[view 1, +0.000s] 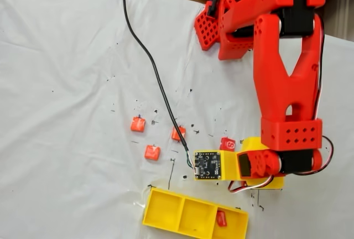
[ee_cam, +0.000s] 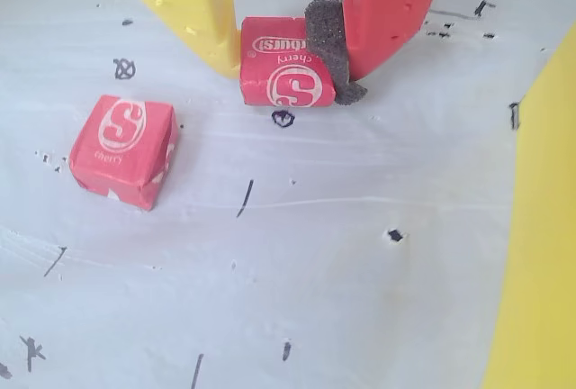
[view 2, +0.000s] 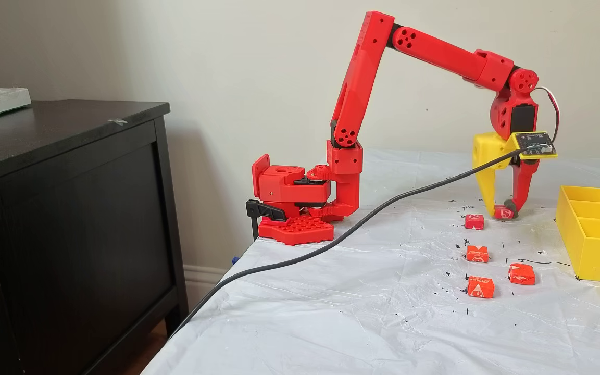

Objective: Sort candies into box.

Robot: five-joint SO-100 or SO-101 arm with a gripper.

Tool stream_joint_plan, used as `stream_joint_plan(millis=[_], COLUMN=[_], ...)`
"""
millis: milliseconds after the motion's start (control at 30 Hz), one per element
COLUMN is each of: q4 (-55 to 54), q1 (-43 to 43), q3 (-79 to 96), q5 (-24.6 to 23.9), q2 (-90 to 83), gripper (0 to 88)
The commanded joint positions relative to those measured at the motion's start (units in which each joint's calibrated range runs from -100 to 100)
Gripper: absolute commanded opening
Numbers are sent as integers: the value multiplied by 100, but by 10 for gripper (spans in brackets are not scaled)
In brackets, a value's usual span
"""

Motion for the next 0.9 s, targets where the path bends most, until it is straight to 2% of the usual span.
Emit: stream_joint_plan(millis=[0, 167, 400, 867], q4=[232, 207, -71, -415], q1=[280, 814, 1385, 1367], q3=[-753, -1463, -2410, -2719], q5=[181, 357, 337, 479], q2=[-1718, -1760, -836, 140], gripper=[1, 1, 1, 1])
